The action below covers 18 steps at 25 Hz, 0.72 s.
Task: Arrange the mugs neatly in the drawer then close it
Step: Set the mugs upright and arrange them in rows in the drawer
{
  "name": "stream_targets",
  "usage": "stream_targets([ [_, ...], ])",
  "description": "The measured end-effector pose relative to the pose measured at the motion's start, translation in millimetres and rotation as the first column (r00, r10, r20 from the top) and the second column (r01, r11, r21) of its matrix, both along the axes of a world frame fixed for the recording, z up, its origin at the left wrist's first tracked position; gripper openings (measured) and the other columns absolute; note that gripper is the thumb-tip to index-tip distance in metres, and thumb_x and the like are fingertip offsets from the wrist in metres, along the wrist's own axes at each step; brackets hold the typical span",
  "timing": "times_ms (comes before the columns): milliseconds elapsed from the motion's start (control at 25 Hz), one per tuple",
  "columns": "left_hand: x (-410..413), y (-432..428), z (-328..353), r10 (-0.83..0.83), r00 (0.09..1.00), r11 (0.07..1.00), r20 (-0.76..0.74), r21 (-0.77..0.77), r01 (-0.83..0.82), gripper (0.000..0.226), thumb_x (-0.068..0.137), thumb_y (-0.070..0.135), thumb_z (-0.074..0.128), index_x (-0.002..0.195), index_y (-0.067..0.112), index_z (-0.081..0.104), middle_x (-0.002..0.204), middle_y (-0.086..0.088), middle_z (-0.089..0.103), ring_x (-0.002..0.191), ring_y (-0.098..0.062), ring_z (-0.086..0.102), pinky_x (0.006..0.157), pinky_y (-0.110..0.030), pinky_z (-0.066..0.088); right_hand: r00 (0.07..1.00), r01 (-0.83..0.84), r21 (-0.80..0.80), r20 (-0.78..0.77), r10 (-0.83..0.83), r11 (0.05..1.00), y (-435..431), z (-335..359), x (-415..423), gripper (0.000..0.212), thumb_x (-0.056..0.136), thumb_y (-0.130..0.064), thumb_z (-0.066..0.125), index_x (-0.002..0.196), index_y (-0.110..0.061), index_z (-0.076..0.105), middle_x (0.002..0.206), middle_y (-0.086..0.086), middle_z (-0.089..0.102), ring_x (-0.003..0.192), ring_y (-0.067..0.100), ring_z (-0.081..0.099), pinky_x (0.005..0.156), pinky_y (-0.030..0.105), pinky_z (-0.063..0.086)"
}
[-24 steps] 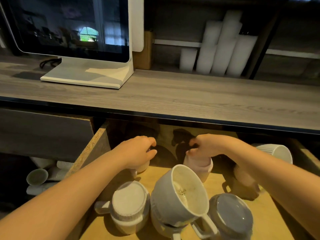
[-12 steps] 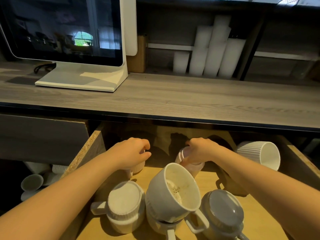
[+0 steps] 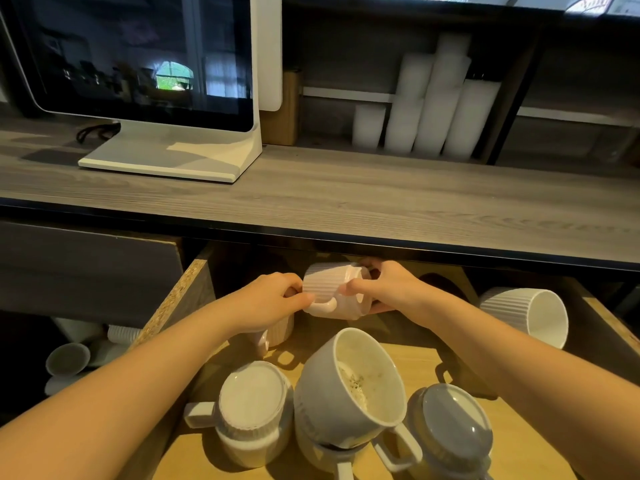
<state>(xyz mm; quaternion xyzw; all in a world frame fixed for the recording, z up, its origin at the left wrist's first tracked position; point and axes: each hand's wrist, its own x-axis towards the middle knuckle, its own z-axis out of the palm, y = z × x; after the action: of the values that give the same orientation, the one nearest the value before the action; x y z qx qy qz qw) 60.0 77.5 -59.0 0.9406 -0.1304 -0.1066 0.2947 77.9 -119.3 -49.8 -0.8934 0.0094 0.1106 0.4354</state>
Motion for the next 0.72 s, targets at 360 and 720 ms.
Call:
stream_targets([
  [360,-0.6,-1.9,11.8,0.158,0.985,0.957,0.075,-0.256,-0.134,0.005,0.091,0.020,0.058,0.091,0.017,0.062,0.089,-0.006,0.067,0.080,-0.021,0.067,0.067,-0.031,0.058,0.957,-0.262,0.063,-0.110,0.268,0.963,-1.0,-1.3,4.1,0.079,0.079,-0.025,0.072,0.142,-0.021,0.025,0.128,0.001,0.045,0.112,0.018,0.049,0.089,0.029,0.053],
  [720,-11.2,-17.4,5.5,0.054,0.958,0.997,0.283,-0.076,-0.033,0.005,0.085,0.028,0.066,0.089,0.025,0.066,0.093,0.005,0.068,0.091,-0.009,0.063,0.081,-0.028,0.055,0.929,-0.342,-0.302,0.035,0.369,0.890,14.0,-3.5,15.8,0.082,0.071,-0.045,0.076,0.137,-0.017,0.037,0.124,0.004,0.054,0.114,0.021,0.053,0.093,0.034,0.051],
])
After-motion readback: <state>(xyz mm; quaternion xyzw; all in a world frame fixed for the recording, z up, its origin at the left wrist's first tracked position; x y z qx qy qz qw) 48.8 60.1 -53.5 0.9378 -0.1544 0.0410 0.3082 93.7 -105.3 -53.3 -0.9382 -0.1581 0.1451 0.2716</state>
